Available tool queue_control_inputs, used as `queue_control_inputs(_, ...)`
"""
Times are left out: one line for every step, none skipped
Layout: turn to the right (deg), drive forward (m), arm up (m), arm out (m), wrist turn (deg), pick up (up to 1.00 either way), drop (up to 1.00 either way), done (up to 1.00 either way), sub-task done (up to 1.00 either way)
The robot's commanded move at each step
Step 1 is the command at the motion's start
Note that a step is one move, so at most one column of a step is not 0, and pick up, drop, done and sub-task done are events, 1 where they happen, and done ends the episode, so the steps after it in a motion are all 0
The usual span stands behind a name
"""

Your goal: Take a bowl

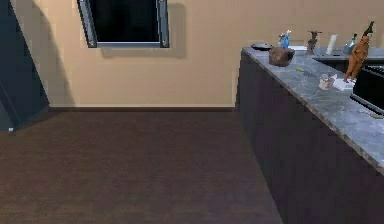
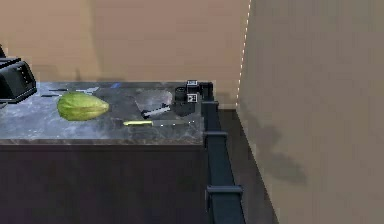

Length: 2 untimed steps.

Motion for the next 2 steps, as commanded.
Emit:
queue_control_inputs(0.0, 0.00, 0.00, 0.00, 0.0, 1.00, 0.00, 0.00, 0.00)
queue_control_inputs(0.0, 0.00, 0.10, 0.00, 0.0, 0.00, 0.00, 0.00, 0.00)
